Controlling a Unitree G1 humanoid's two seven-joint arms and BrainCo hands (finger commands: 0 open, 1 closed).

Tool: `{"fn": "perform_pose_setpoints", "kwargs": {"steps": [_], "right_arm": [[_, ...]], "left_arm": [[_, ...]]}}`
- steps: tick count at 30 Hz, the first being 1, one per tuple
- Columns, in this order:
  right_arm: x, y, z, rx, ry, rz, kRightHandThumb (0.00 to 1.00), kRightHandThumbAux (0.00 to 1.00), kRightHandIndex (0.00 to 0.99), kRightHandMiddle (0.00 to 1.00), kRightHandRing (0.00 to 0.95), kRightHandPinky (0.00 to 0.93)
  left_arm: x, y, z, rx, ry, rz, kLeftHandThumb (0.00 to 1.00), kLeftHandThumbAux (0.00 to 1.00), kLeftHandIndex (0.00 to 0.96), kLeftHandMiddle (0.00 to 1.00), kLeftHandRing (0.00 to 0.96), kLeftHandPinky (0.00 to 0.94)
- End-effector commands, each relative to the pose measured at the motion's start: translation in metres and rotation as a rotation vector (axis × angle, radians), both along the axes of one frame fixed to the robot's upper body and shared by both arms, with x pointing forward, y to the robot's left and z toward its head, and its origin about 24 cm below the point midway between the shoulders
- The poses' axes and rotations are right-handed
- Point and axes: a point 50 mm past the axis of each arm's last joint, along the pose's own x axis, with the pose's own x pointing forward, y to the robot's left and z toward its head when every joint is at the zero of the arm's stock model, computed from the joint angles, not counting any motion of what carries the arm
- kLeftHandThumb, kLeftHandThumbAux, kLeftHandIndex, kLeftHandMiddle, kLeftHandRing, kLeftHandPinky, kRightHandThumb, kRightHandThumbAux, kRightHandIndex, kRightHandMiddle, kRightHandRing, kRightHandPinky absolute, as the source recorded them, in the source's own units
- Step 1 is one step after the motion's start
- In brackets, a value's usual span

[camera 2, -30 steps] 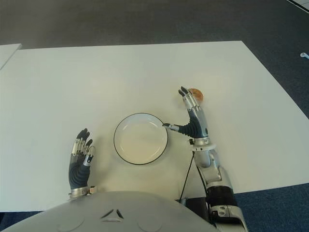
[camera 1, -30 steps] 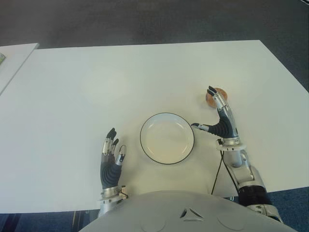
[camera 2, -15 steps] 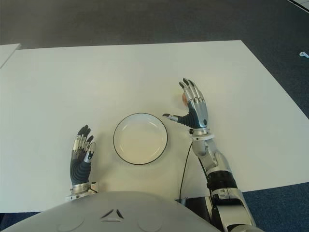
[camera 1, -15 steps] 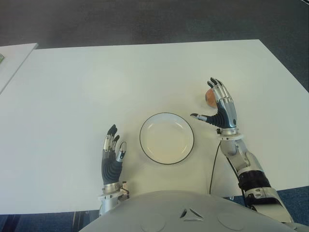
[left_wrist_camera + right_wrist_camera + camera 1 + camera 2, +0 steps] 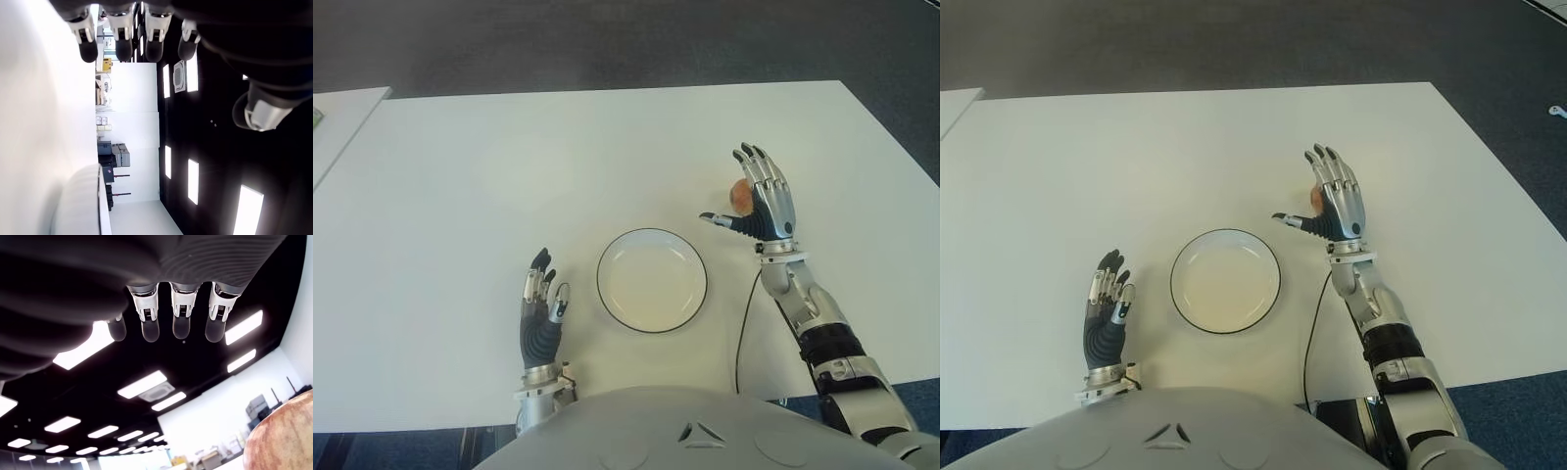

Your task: Put the apples into the plate.

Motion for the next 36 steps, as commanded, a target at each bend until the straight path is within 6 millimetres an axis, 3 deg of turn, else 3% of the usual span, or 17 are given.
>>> {"fn": "perform_pose_setpoints", "kwargs": {"steps": [1,18,36], "right_arm": [[0.019,-0.008,0.005,-0.040,0.037,-0.024,0.282,0.378,0.000,0.000,0.000,0.000],[0.047,-0.029,0.014,-0.151,0.083,-0.078,0.250,0.363,0.000,0.000,0.000,0.000],[0.056,-0.039,0.006,-0.207,0.150,-0.124,0.272,0.399,0.000,0.000,0.000,0.000]], "left_arm": [[-0.014,-0.001,-0.025,-0.022,0.172,0.012,0.027,0.421,0.000,0.000,0.000,0.000],[-0.014,0.002,-0.027,-0.042,0.181,0.039,0.048,0.410,0.000,0.000,0.000,0.000],[-0.013,0.000,-0.023,-0.053,0.178,0.072,0.085,0.414,0.000,0.000,0.000,0.000]]}}
